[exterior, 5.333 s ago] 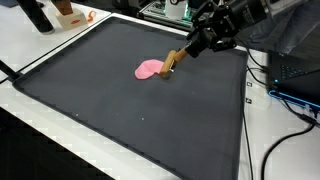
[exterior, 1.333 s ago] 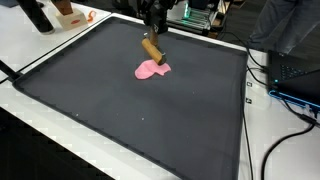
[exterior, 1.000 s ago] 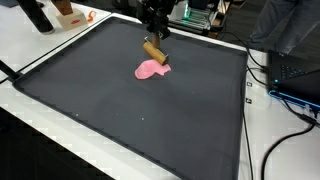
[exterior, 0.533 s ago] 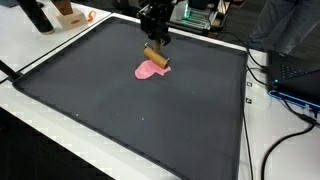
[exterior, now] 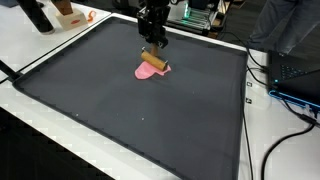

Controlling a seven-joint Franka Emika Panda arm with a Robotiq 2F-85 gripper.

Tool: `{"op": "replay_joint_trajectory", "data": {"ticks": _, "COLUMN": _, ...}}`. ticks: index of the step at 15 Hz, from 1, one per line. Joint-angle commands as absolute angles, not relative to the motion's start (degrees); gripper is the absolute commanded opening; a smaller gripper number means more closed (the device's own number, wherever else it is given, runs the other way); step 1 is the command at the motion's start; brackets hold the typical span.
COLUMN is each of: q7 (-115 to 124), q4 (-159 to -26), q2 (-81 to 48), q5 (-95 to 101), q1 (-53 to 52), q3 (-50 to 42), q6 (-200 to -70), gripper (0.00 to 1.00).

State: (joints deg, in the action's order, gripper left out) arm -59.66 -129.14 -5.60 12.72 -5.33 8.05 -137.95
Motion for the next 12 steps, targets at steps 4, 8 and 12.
{"op": "replay_joint_trajectory", "data": {"ticks": 4, "q7": -63.4, "q4": -129.8, "q2": -8.3, "q5": 10.6, "q1": -4.3, "q3": 7.4, "q6": -139.7, "gripper": 0.25}}
{"op": "replay_joint_trajectory", "data": {"ticks": 8, "q7": -63.6, "q4": -129.7, "q2": -9.0, "q5": 9.0, "q1": -3.9, "q3": 7.1, "q6": -141.1, "gripper": 0.25}}
{"op": "replay_joint_trajectory", "data": {"ticks": 12, "q7": -62.5, "q4": -130.3, "q2": -9.2, "q5": 10.2, "q1": -3.8, "q3": 6.7, "q6": -144.2, "gripper": 0.25}}
